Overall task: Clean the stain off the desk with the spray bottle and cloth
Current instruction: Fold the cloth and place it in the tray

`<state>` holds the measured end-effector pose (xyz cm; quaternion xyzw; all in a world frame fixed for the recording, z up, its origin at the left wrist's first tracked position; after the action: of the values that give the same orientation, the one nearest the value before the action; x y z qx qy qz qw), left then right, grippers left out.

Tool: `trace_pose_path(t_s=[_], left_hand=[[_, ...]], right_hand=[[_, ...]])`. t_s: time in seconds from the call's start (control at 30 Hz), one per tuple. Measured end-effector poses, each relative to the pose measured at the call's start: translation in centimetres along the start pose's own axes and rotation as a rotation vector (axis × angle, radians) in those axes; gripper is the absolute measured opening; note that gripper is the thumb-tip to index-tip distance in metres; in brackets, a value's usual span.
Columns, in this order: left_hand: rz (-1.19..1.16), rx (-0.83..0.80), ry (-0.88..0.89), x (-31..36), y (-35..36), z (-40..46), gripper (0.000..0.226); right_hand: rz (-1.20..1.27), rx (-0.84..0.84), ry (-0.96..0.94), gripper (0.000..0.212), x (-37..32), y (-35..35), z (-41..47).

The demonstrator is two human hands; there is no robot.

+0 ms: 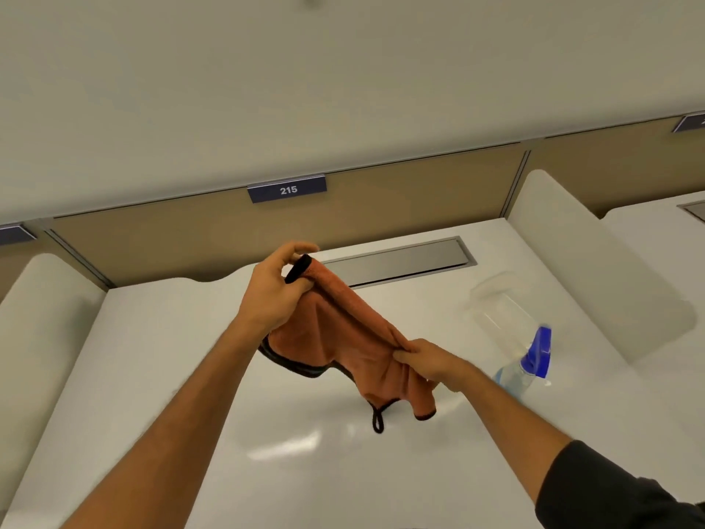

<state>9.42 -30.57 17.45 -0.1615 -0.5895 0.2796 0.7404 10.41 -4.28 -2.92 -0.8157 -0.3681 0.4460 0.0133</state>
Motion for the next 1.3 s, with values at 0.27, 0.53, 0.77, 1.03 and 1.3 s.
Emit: trace_pose_path(t_s=[0.27,0.53,0.77,1.03,1.3], left_hand=[[-0.009,-0.204,0.226,3.0,5.8,-1.8,0.048],[-0.116,-0.355,0.179,4.1,10.7,-4.9,0.041],[-0.135,-0.225,0.196,4.9,9.4,-3.7,0.053],[-0.508,-0.203,0.065,5.3,5.4,-1.7,0.055],[-0.647,-0.100,-0.077,3.2,0.6,-1.3,0.070]], right_hand=[[0.825,-0.080,0.042,0.028,-3.3,-0.6,-2.7],[1.225,0.042,-0.097,0.021,-6.8,-2.3,-4.7],[0.591,0.140,-0.080,0.063,-7.5,-6.8,-7.6],[0.570,-0.071,-0.255,0.105,-5.5,-4.4,-5.5],[0.647,-0.192,-0.327,0.052,-9.6,-1.1,-3.9]])
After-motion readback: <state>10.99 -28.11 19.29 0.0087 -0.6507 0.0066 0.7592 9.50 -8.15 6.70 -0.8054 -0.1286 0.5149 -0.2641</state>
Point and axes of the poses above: each hand's wrist, its own z-axis towards the middle knuckle, its own y-axis out of the palm, x = y × z, the point moved 8 cm from there along z, towards the middle knuckle, and after that the axes turned 1 degree about x, right-handed, at the moved point
